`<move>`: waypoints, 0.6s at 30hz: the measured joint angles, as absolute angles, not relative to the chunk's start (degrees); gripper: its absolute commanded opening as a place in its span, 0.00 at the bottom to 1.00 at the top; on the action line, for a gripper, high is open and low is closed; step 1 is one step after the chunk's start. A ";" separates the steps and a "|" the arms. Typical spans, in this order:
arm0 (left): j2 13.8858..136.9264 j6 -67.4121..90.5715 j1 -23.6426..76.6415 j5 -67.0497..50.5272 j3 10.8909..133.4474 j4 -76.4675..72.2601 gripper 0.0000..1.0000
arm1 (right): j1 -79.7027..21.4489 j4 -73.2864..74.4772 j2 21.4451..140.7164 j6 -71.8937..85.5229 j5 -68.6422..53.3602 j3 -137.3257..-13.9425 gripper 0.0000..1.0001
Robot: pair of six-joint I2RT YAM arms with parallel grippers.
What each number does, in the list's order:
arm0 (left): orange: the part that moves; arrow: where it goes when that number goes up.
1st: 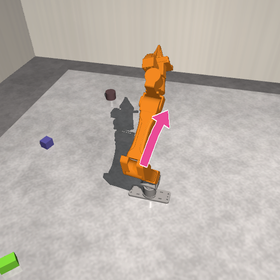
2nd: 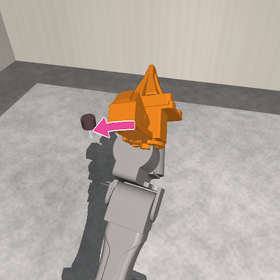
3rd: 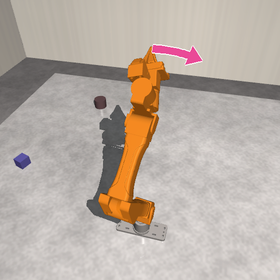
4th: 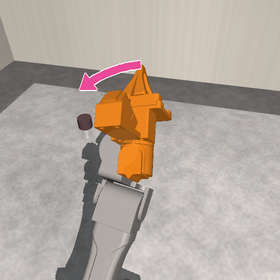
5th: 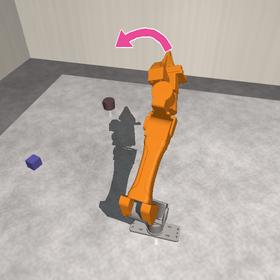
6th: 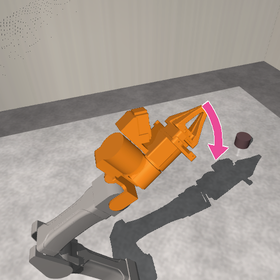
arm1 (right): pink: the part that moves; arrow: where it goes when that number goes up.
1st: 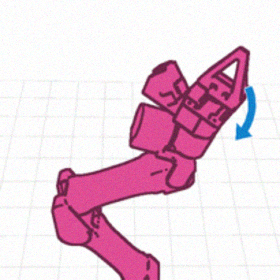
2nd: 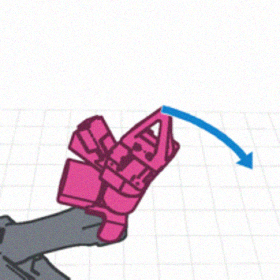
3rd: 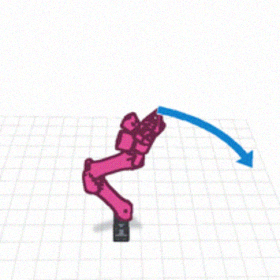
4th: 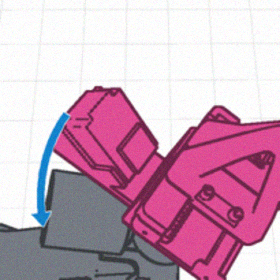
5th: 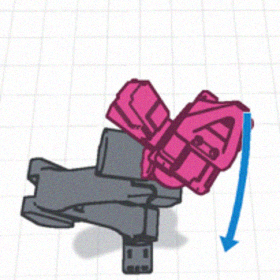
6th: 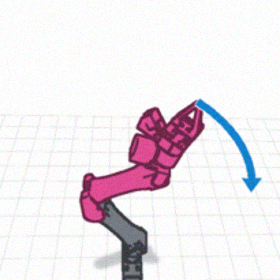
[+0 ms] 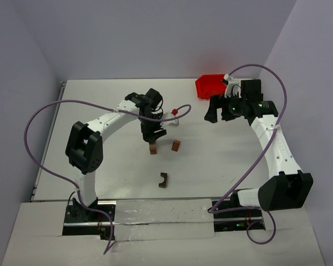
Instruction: Build the wood block tower
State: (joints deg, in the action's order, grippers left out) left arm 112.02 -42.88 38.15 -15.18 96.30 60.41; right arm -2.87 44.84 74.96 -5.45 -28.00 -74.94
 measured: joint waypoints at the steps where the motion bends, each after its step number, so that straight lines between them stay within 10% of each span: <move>1: 111.99 -43.01 38.15 -15.18 96.09 60.21 0.31 | -2.87 44.84 74.96 -5.45 -28.09 -74.92 1.00; 18: 108.14 -46.88 38.17 -15.47 94.15 59.70 0.36 | -3.18 44.84 74.96 -5.52 -28.97 -74.56 1.00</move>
State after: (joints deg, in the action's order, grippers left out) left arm 108.14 -46.88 38.17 -15.47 94.15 59.70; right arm -3.18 44.84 74.96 -5.52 -28.97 -74.56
